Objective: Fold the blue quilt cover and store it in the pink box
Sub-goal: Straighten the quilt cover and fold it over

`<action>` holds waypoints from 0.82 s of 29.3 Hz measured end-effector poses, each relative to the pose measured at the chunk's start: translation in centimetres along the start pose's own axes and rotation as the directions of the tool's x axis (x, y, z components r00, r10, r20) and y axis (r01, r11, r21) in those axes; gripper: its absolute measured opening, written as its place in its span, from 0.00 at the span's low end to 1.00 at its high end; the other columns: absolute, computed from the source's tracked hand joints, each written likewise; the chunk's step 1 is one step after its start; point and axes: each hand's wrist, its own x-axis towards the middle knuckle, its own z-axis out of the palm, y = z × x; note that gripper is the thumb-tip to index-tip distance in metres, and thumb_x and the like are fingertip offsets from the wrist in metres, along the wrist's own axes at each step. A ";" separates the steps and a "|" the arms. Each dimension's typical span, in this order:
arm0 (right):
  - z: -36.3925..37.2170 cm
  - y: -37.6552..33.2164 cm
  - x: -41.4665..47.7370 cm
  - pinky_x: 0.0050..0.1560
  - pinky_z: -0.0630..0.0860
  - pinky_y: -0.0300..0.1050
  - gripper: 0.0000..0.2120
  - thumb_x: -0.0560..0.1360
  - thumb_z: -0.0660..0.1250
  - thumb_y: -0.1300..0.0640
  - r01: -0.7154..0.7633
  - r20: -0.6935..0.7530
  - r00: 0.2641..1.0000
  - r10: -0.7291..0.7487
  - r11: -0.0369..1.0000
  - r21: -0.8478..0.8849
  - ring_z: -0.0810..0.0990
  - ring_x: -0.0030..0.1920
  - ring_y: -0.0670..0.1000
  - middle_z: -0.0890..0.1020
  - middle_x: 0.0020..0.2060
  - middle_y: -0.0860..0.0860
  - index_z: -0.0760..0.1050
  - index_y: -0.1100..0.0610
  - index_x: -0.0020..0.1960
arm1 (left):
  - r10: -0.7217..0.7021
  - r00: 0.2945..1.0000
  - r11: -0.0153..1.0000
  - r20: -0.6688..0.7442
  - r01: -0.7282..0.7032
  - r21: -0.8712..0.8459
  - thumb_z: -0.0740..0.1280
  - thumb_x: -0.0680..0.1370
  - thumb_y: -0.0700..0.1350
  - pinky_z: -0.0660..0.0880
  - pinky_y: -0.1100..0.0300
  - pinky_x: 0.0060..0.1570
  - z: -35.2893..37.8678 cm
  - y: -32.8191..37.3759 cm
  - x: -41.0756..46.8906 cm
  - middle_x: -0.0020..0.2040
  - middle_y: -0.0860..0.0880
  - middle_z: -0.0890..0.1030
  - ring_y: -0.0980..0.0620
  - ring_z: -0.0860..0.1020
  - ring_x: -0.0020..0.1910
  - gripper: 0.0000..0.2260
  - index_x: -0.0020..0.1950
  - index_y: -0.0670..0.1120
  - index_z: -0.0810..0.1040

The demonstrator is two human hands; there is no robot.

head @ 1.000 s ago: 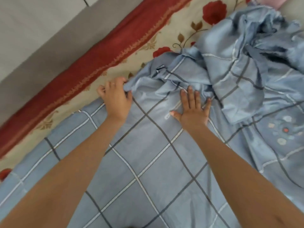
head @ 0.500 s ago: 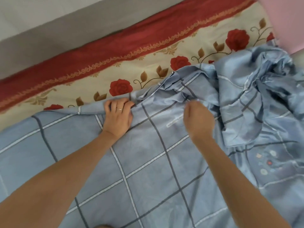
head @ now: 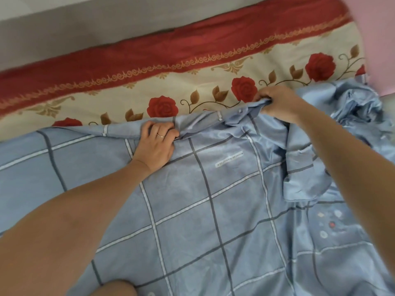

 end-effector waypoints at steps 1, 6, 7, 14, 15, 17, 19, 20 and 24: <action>-0.9 0.0 -0.2 0.44 0.69 0.43 0.08 0.72 0.68 0.64 -0.013 0.073 0.997 0.010 0.999 0.045 0.76 0.42 0.51 0.80 0.47 0.55 0.76 0.55 0.49 | -0.002 1.000 1.000 0.004 0.002 0.001 0.59 0.71 0.39 0.62 0.46 0.58 0.0 0.0 0.0 0.52 0.42 0.75 0.43 0.69 0.50 0.11 0.53 0.43 0.70; -2.6 -0.3 -0.5 0.48 0.71 0.47 0.15 0.80 0.59 0.49 -0.254 0.482 0.870 0.099 0.929 0.268 0.74 0.46 0.55 0.77 0.49 0.55 0.70 0.46 0.66 | -0.019 1.000 1.000 0.020 0.019 0.003 0.60 0.71 0.39 0.63 0.46 0.57 -0.1 -0.1 0.2 0.51 0.42 0.77 0.43 0.69 0.48 0.10 0.51 0.42 0.73; -2.6 -0.3 -0.5 0.39 0.68 0.45 0.16 0.80 0.57 0.55 -0.247 0.493 0.866 0.084 0.929 0.275 0.71 0.39 0.55 0.75 0.42 0.55 0.70 0.45 0.66 | -0.021 1.000 1.000 0.022 0.021 0.003 0.60 0.71 0.39 0.63 0.46 0.57 -0.1 0.0 0.2 0.50 0.42 0.77 0.43 0.69 0.48 0.09 0.51 0.42 0.73; -0.5 -0.2 -2.1 0.56 0.70 0.43 0.27 0.70 0.74 0.49 -0.074 0.478 0.877 0.055 0.997 0.020 0.73 0.51 0.46 0.69 0.58 0.46 0.66 0.44 0.65 | -0.026 0.998 1.000 0.049 0.026 0.003 0.60 0.71 0.40 0.63 0.46 0.56 -0.3 0.0 0.3 0.51 0.41 0.77 0.42 0.69 0.48 0.08 0.49 0.42 0.73; -0.1 0.1 -2.3 0.53 0.70 0.41 0.21 0.71 0.73 0.51 -0.034 0.390 0.920 0.018 0.999 0.034 0.74 0.49 0.45 0.71 0.56 0.47 0.70 0.47 0.61 | -0.027 0.998 1.000 0.052 0.027 0.000 0.59 0.71 0.40 0.63 0.46 0.56 -0.4 0.0 0.3 0.51 0.41 0.77 0.42 0.69 0.48 0.08 0.49 0.42 0.73; 0.0 0.5 -2.5 0.43 0.69 0.39 0.07 0.75 0.69 0.57 0.026 0.150 0.988 -0.032 0.999 0.039 0.76 0.44 0.48 0.79 0.50 0.52 0.76 0.53 0.52 | -0.027 0.998 1.000 0.052 0.027 -0.007 0.59 0.72 0.40 0.63 0.46 0.56 -0.4 0.1 0.3 0.51 0.41 0.77 0.42 0.69 0.48 0.07 0.49 0.42 0.72; -0.5 1.2 -2.5 0.38 0.67 0.37 0.07 0.76 0.65 0.64 0.029 -0.015 0.999 -0.029 0.997 0.072 0.76 0.41 0.46 0.80 0.46 0.54 0.79 0.58 0.52 | -0.027 0.999 1.000 0.044 0.028 -0.010 0.59 0.72 0.40 0.63 0.46 0.56 -0.5 0.1 0.4 0.50 0.41 0.77 0.42 0.69 0.48 0.07 0.49 0.42 0.71; -0.9 1.4 -2.4 0.38 0.67 0.33 0.10 0.77 0.63 0.66 0.035 -0.069 0.997 -0.029 0.996 0.088 0.75 0.39 0.41 0.80 0.45 0.54 0.79 0.60 0.54 | -0.027 0.999 1.000 0.040 0.027 -0.013 0.59 0.72 0.39 0.63 0.46 0.56 -0.6 0.0 0.3 0.50 0.41 0.78 0.42 0.69 0.48 0.08 0.49 0.42 0.71; -2.1 1.9 -0.7 0.54 0.67 0.35 0.14 0.78 0.59 0.67 -0.009 -0.287 0.958 0.027 0.998 0.063 0.78 0.56 0.51 0.81 0.55 0.58 0.77 0.63 0.62 | -0.039 0.998 0.999 0.054 0.039 -0.008 0.59 0.72 0.40 0.63 0.46 0.56 -0.7 0.0 0.4 0.51 0.40 0.78 0.42 0.69 0.49 0.09 0.52 0.42 0.71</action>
